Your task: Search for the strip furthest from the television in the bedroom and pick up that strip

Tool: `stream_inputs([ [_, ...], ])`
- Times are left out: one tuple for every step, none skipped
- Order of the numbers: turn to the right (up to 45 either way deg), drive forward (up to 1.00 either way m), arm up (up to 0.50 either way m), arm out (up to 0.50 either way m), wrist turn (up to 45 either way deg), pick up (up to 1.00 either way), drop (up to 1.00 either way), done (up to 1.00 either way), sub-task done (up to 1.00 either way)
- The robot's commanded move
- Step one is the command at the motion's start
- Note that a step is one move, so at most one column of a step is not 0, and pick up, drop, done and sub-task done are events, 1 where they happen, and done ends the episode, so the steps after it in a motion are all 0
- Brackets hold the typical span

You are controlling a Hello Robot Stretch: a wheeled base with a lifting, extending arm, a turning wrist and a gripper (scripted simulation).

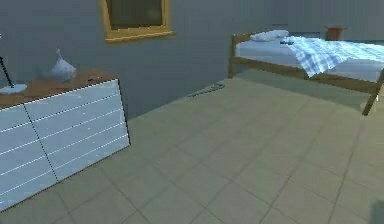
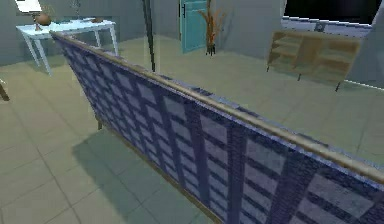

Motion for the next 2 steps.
stream_inputs([
  [42.0,0.0,0.0,0.0,0.0,0.0,0.0,0.0,0.0],
  [0.0,1.0,0.0,0.0,0.0,0.0,0.0,0.0,0.0],
])
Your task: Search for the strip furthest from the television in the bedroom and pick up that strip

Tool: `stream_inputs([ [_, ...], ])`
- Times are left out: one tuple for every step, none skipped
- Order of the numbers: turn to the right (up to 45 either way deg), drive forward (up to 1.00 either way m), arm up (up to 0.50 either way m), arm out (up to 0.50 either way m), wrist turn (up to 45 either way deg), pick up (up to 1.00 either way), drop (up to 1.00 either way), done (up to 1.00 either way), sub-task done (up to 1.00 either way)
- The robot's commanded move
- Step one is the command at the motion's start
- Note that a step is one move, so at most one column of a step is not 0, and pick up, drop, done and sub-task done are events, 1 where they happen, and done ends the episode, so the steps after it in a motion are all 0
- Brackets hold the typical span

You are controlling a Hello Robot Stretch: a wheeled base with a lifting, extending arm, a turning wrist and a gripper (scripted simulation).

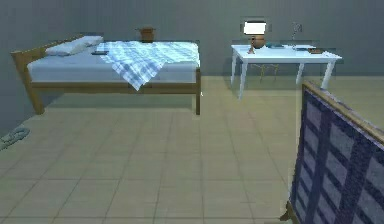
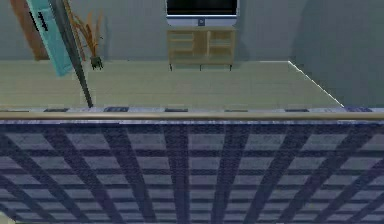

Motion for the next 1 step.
stream_inputs([
  [0.0,1.0,0.0,0.0,0.0,0.0,0.0,0.0,0.0],
])
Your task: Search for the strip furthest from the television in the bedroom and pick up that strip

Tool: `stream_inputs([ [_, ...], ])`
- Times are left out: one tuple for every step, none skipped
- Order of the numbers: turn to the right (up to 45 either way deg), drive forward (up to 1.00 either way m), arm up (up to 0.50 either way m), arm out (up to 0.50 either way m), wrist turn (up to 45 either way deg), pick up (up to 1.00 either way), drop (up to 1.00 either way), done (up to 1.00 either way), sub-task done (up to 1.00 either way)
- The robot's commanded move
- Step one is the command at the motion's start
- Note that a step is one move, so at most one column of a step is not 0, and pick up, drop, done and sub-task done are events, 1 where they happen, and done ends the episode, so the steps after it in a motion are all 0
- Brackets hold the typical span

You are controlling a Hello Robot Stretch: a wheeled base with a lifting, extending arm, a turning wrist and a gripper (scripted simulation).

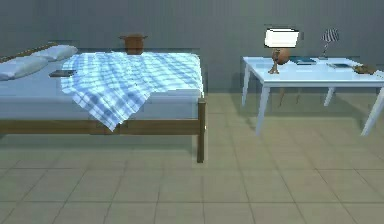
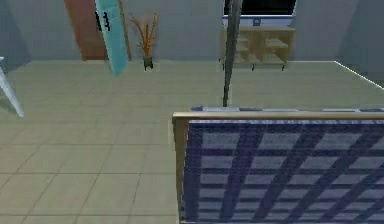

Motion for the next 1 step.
stream_inputs([
  [0.0,0.3,0.0,0.0,0.0,0.0,0.0,0.0,0.0],
])
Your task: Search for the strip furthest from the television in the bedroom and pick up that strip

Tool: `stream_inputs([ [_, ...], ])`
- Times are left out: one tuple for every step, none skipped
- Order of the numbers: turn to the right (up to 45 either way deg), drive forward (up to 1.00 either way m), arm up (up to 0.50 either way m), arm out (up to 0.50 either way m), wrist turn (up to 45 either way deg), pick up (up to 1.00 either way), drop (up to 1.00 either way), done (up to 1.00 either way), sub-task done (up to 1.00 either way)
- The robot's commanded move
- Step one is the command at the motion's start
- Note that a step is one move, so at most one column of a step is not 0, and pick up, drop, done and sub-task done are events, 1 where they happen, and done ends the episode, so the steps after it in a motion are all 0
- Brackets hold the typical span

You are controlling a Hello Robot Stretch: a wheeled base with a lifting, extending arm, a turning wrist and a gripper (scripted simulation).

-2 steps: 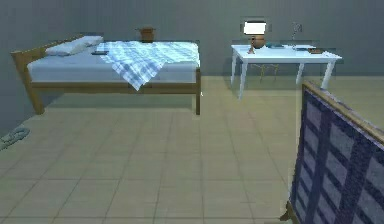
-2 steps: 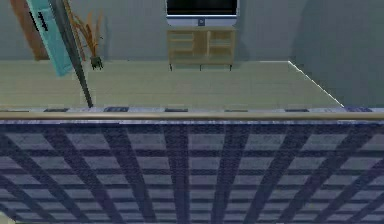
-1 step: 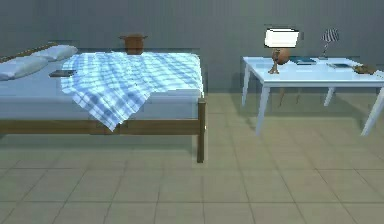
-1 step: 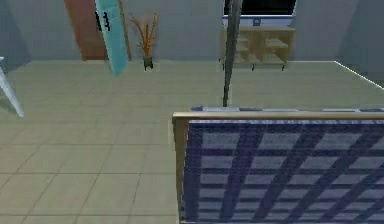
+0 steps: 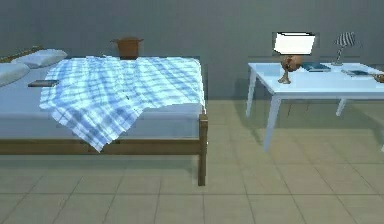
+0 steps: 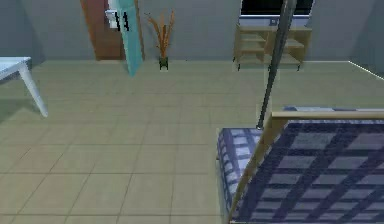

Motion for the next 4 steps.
stream_inputs([
  [21.0,0.0,0.0,0.0,0.0,0.0,0.0,0.0,0.0],
  [0.0,0.55,0.0,0.0,0.0,0.0,0.0,0.0,0.0],
  [45.0,0.0,0.0,0.0,0.0,0.0,0.0,0.0,0.0],
  [27.0,0.0,0.0,0.0,0.0,0.0,0.0,0.0,0.0],
])
